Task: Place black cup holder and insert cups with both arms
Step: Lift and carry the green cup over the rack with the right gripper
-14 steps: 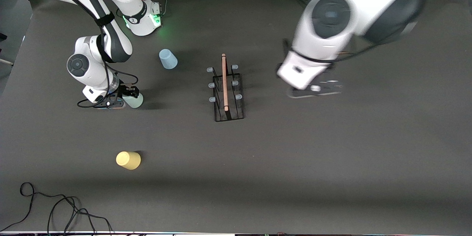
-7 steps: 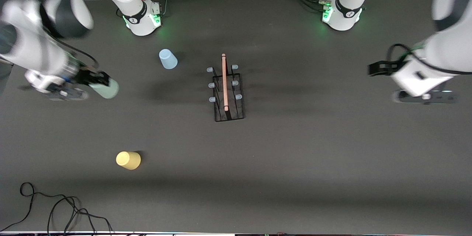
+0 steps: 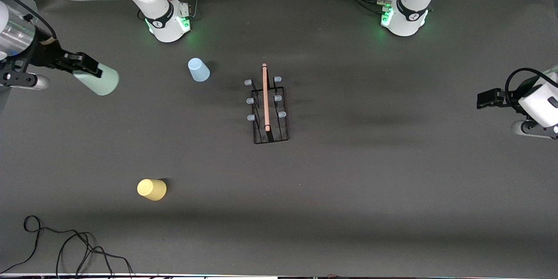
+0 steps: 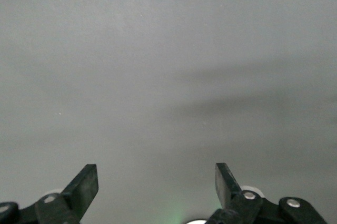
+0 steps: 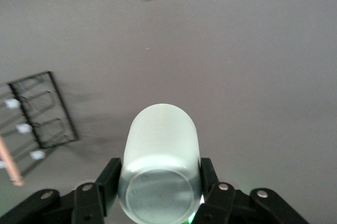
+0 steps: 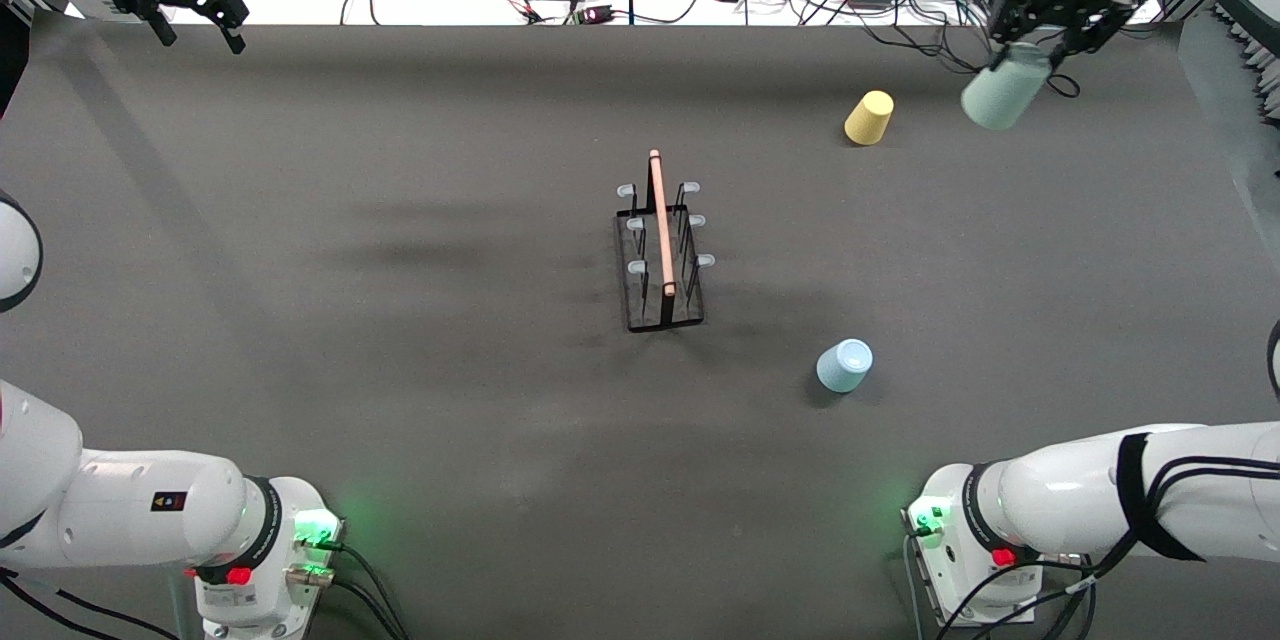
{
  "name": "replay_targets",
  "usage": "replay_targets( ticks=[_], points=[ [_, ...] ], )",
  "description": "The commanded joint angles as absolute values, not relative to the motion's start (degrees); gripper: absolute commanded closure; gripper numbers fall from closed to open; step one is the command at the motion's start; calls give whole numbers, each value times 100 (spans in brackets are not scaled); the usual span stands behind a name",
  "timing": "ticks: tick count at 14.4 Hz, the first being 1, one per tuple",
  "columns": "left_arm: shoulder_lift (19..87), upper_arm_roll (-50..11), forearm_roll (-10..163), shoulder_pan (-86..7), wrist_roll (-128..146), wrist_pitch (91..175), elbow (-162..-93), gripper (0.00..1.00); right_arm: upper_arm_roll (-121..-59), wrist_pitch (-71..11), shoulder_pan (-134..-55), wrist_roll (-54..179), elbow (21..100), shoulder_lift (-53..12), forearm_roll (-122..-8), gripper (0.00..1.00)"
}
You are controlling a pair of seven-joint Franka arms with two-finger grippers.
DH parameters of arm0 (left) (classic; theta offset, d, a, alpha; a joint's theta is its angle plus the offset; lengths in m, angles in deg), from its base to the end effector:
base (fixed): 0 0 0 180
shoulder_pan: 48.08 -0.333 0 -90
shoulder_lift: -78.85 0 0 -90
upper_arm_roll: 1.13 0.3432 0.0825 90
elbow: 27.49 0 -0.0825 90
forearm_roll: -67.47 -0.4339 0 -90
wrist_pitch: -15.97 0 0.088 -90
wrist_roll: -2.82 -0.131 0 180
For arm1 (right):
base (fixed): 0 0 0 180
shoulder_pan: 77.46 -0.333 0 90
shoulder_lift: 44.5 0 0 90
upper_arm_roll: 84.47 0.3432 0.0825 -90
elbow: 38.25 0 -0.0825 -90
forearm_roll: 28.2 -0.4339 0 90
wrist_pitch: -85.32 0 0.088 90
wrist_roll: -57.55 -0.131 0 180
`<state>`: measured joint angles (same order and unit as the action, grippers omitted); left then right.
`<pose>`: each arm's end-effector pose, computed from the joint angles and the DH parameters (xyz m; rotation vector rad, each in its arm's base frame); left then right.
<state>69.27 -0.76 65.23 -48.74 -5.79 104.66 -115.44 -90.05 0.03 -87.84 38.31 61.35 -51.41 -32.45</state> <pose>0.6461 0.0165 0.5398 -3.0980 0.2085 0.2444 0.5459 0.0533 0.6046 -3.0527 0.3825 0.2231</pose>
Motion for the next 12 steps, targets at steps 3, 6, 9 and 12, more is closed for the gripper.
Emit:
replay_targets(
  ticks=[3, 6, 9, 12],
  points=[
    [7911, -156, 6509, -4940, -571, 11528, -13084, 0, -8965, -335, -10195, 595, 5914, -4688, -3479, 100],
    [7693, -165, 6518, -4914, -562, 11433, -12639, 0, -8965, -827, -11189, -1226, 5853, -4337, -3480, 100],
    [7595, -174, 6518, -4861, -466, 11336, -12434, 0, -8965, -1039, -11893, -2424, 5423, -3722, -3488, 100],
    [7595, -183, 6510, -4861, -333, 11257, -12461, 0, -8965, -1337, -12228, -2901, 5543, -3492, -3488, 100]
  ],
)
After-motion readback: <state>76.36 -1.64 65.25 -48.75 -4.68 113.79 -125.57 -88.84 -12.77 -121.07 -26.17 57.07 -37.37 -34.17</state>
